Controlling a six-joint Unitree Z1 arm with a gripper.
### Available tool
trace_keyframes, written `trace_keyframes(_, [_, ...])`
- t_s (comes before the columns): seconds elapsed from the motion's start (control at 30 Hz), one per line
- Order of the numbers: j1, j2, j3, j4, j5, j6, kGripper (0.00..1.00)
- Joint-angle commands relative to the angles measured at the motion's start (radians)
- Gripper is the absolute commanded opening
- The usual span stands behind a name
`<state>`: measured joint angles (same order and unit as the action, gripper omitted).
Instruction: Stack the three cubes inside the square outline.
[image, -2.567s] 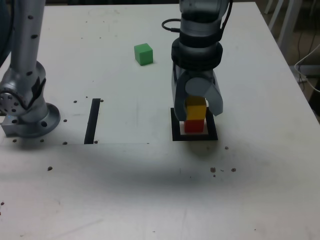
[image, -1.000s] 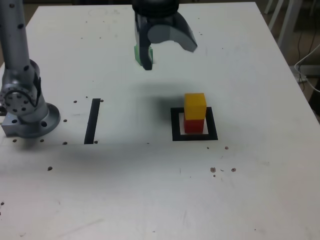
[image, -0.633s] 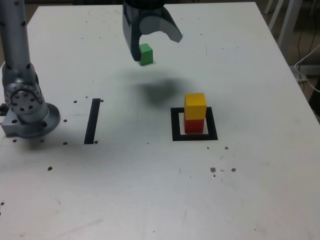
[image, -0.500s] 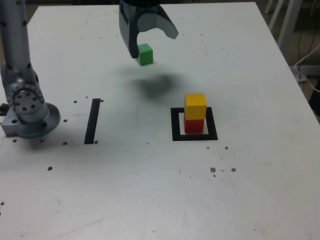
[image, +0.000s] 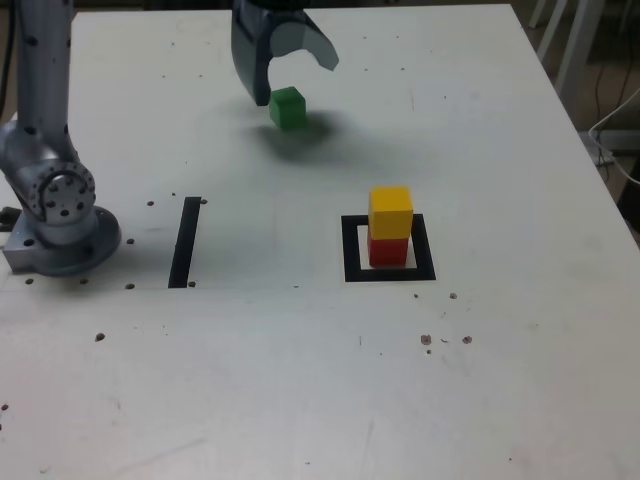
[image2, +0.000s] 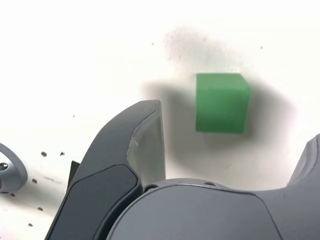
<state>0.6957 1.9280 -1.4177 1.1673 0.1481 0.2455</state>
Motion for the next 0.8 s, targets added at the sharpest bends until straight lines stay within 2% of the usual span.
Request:
trace_keyframes(0.0, [0.010,0.020,-0.005,-0.001,0.006,0.007,0.99])
trace_keyframes(0.43, [0.025,0.091,-0.015,0.001,0.010,0.042,0.88])
trace_keyframes(0.77, [0.036,0.104,-0.024,0.005,-0.010,0.051,0.61])
